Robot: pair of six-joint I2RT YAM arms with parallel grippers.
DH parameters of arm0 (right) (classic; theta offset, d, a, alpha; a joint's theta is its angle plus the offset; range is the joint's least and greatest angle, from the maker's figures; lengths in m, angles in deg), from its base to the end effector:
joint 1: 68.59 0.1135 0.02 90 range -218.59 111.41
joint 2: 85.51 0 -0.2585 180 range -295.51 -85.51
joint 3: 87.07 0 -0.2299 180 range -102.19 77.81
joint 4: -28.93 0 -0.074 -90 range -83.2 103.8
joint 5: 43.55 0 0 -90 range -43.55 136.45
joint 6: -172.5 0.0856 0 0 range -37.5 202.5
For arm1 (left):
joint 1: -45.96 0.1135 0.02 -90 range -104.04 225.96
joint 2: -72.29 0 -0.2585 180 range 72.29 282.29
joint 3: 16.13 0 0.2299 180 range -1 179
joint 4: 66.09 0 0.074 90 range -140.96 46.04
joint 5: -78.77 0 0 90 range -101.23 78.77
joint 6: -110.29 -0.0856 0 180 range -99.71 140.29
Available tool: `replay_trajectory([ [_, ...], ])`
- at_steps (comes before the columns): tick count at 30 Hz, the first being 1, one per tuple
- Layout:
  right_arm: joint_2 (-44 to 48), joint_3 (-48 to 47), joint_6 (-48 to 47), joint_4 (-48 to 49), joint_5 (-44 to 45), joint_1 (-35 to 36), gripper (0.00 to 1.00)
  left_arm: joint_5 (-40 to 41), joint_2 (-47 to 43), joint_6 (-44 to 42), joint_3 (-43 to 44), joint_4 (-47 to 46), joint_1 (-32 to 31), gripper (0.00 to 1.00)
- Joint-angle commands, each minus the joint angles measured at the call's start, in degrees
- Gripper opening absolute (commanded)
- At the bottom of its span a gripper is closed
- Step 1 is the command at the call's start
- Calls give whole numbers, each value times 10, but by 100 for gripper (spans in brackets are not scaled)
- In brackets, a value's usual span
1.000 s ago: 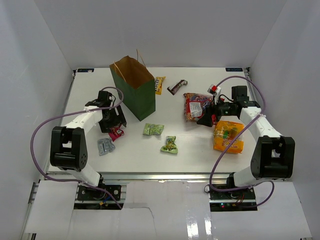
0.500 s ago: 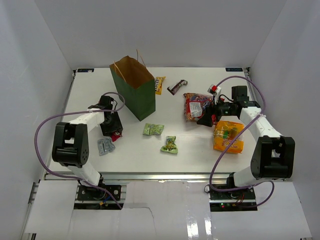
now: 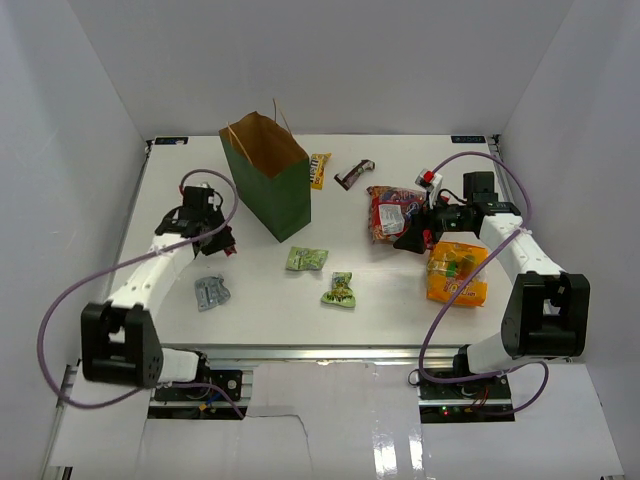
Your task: Place the snacks into the paper bag
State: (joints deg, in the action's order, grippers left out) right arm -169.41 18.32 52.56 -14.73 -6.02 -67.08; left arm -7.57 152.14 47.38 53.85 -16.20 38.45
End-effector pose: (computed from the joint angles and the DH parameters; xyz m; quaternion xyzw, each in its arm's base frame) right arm 0.2935 0.0756 0.2327 -0.3657 0.7806 0.3363 0.3792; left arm 0.2795 -0.0313 0.1908 -0.1723 0.9494 -0.0481 0.2581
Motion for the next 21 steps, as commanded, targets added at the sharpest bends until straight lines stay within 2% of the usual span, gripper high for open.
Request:
replay_trajectory([
  [1, 2, -16, 6, 4, -9, 1, 91, -22, -142, 21, -5, -38, -28, 13],
  [5, 0, -20, 7, 4, -10, 1, 91, -30, -240, 63, 2, -72, -85, 12],
  [9, -7, -25, 6, 6, -5, 1, 91, -66, -237, 75, 65, -81, -130, 11],
  [12, -8, -29, 4, 5, -4, 1, 91, -69, -183, 61, 154, -84, -159, 11],
  [17, -7, -30, 1, 2, -5, 0, 91, -73, -64, 9, 309, -80, -169, 13],
  [21, -2, -29, -7, -6, -5, 0, 91, -21, 49, -40, 450, -27, -169, 15],
])
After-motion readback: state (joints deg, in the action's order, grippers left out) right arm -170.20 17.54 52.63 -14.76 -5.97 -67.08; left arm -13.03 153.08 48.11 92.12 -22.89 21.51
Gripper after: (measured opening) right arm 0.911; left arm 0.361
